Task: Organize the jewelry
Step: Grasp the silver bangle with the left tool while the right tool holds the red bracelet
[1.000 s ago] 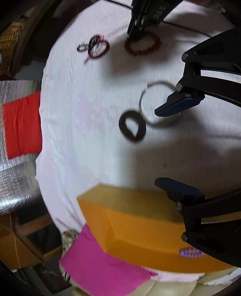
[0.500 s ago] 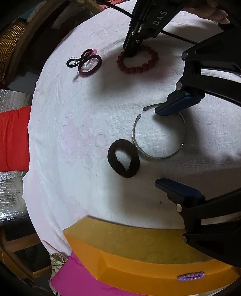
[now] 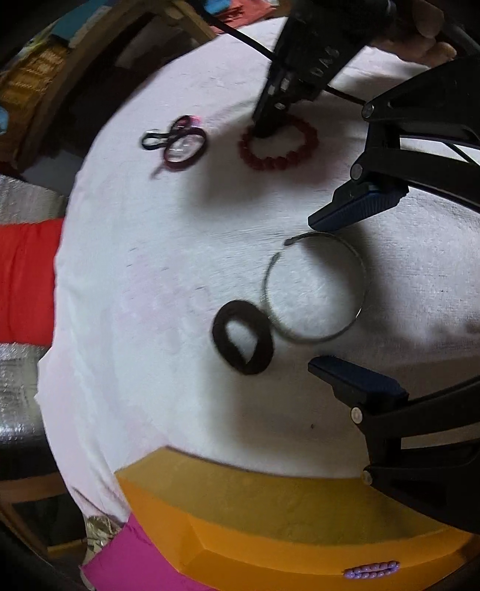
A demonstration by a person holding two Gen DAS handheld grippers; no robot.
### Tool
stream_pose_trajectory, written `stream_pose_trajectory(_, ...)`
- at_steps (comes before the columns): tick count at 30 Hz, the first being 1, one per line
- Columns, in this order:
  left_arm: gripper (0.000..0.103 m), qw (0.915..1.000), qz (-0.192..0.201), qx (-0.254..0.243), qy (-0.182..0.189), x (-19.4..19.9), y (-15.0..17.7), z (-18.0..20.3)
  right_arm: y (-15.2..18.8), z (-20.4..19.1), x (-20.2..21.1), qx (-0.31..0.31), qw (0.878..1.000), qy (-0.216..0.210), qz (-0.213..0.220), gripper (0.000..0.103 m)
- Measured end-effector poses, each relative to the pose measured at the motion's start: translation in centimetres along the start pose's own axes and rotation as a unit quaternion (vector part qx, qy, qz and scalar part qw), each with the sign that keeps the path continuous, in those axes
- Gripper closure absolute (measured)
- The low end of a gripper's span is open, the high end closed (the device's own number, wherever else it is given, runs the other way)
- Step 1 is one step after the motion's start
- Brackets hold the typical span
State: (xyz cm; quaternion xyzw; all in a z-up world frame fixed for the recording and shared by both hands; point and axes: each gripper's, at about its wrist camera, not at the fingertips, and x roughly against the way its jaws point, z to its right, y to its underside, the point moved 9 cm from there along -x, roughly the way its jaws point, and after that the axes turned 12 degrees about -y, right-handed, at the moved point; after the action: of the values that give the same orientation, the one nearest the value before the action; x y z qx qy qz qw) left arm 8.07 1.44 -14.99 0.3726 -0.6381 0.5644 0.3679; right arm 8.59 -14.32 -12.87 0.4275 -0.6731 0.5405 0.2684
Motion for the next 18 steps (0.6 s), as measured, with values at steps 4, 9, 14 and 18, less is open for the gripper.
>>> stream_pose_trajectory(4,0.032,0.9998,0.009,-0.01,-0.011,0.0,0.05,0.35,-0.08,-0.05,-0.1,0.001,1.0,0.002,0.0,0.088)
stream_pose_trajectory(9,0.032,0.9999,0.011,0.006,0.004,0.3,-0.13,0.49,-0.08,-0.08,-0.11,0.002,1.0,0.001,0.0,0.088)
stream_pose_trajectory(14,0.032,0.9995,0.012,0.016,0.025,0.72,-0.45,0.07,-0.05,-0.1,-0.12,0.001,1.0,-0.001,0.0,0.088)
stream_pose_trajectory(18,0.032,0.9993,0.007,0.016,0.033,0.66,-0.5,0.07,-0.02,-0.09,-0.13,0.0,1.0,-0.002,-0.001,0.088)
